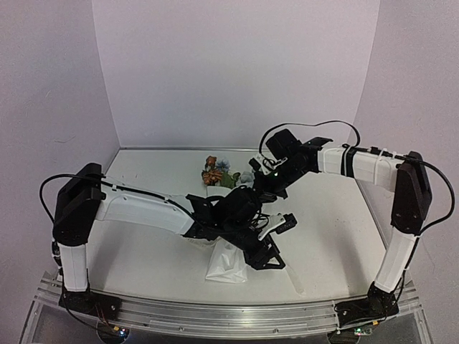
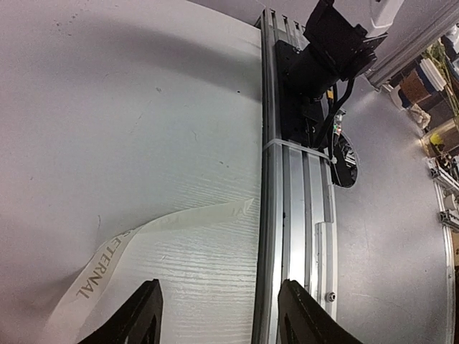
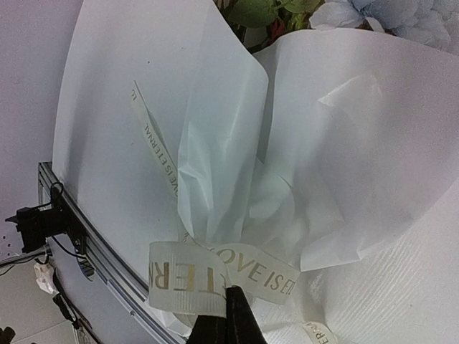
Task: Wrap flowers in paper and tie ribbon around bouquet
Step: Cross the half-tied ribbon over the folded bouquet.
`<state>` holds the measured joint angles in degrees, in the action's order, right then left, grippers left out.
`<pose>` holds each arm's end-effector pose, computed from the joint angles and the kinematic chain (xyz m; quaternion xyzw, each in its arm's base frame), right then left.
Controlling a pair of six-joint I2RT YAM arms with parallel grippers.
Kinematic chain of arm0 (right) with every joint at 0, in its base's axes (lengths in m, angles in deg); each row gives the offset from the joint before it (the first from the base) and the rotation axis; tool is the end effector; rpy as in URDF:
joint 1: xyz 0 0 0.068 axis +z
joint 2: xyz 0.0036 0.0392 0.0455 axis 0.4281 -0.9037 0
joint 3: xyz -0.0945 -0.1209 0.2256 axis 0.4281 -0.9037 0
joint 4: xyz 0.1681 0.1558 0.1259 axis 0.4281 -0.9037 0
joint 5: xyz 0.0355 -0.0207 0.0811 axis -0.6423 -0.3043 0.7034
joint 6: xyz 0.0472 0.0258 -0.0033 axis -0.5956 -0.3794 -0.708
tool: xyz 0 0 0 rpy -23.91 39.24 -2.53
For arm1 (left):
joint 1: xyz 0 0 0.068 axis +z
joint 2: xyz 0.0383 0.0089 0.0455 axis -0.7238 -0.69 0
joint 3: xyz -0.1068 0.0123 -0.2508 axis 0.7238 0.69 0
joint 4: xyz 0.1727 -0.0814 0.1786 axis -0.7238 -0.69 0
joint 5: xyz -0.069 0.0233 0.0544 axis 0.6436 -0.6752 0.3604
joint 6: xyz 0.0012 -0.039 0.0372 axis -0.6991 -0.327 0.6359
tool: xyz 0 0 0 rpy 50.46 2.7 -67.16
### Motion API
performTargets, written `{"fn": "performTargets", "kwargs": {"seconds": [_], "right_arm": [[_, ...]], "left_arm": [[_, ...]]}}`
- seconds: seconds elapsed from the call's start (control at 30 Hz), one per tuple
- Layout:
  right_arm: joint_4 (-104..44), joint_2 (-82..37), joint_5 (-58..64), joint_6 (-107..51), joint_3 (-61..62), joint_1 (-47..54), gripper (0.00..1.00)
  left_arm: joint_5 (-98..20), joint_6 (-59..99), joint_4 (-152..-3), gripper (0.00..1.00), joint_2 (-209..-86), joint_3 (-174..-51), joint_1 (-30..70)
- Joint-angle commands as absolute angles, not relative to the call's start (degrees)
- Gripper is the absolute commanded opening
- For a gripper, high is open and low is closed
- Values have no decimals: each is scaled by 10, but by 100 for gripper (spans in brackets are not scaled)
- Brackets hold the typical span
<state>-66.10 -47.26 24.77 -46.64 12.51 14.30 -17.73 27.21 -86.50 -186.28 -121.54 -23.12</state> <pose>0.2993 0.2710 0.2598 -0.1907 0.9063 0.3609 0.1094 0.1404 -0.4251 0.2013 0.5634 0.6808 -0.4280 0.1893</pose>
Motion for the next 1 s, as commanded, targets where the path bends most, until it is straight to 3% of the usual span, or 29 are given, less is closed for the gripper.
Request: {"fn": "performTargets", "kwargs": {"seconds": [0.0,0.2,0.43,0.63,0.97], "right_arm": [[-664,-445,244,-447,108,141,0],[-664,-413,223,-427,78,144,0],[-664,-384,186,-404,62,170,0],[-664,-374,169,-388,74,200,0],[-671,-379,138,-363,94,229,0]], "left_arm": [[-186,225,-766,62,-1767,-1169,-220],[-93,143,-678,64,-1668,-1090,-171],[-110,85,-647,51,-1596,-1000,-52],[-108,126,-703,51,-1614,-1011,1],[-67,148,-704,52,-1663,-1023,8]]}}
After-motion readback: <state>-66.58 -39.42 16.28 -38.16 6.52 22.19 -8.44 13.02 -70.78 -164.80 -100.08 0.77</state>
